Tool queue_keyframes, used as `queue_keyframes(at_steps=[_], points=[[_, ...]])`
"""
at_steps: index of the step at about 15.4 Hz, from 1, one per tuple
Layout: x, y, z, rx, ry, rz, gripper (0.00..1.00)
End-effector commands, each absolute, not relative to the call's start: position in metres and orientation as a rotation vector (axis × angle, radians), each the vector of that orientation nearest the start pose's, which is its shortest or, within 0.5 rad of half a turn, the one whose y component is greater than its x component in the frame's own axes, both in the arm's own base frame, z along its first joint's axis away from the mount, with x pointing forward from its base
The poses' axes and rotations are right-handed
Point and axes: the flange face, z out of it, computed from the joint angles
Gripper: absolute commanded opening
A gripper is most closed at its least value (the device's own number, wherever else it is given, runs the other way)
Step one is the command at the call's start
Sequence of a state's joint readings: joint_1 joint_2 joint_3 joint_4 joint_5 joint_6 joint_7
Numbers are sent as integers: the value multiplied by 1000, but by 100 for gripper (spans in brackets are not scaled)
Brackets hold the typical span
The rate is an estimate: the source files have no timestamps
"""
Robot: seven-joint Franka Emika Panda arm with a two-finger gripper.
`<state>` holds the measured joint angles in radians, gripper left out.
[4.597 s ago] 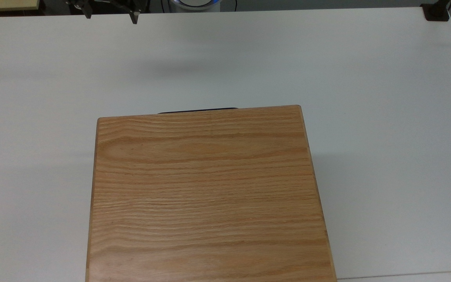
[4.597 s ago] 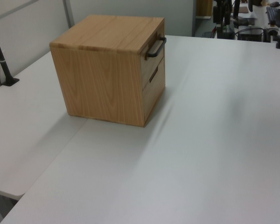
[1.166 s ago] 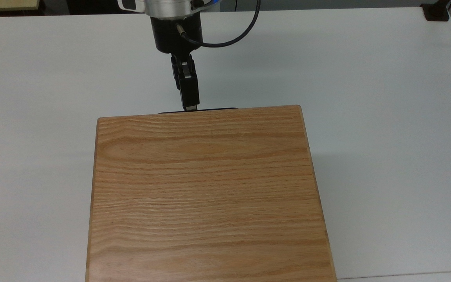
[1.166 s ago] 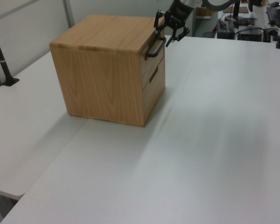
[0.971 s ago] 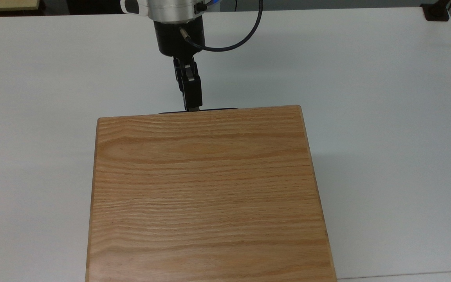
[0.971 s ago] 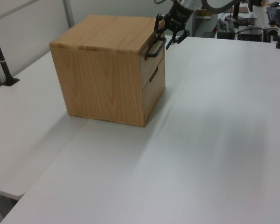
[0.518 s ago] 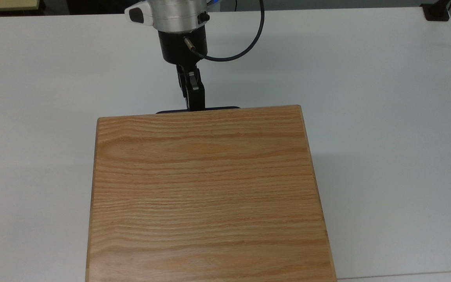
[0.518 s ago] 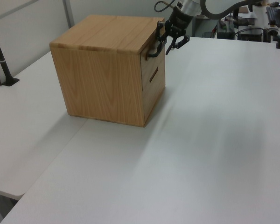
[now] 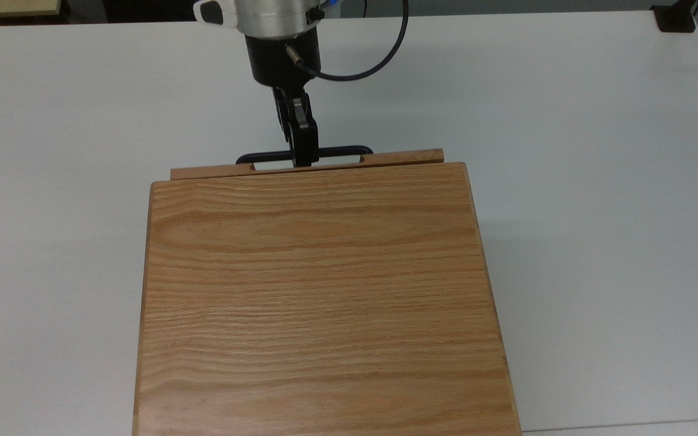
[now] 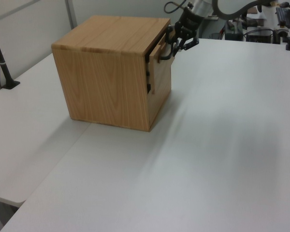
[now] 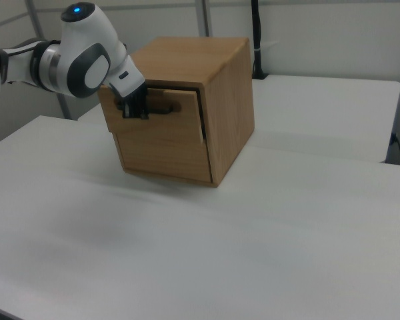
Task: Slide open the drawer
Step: 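Pull the gripped handle outward, sliding the drawer out of the cabinet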
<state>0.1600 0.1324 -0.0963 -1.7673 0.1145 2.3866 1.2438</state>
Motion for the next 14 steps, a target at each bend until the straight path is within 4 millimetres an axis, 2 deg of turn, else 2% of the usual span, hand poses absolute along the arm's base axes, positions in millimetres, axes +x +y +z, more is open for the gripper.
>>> queue_keyframes(at_steps=[1,5,8,11,14], points=[[587,48,545,-2274,1498,-424,12],[545,28,563,-2298,1410,-357,13],[514,14,567,-2350,1359,-308,13],[470,9,578,-2388,1286,-281,14],[451,2,583,-2401,1273,-238,14]])
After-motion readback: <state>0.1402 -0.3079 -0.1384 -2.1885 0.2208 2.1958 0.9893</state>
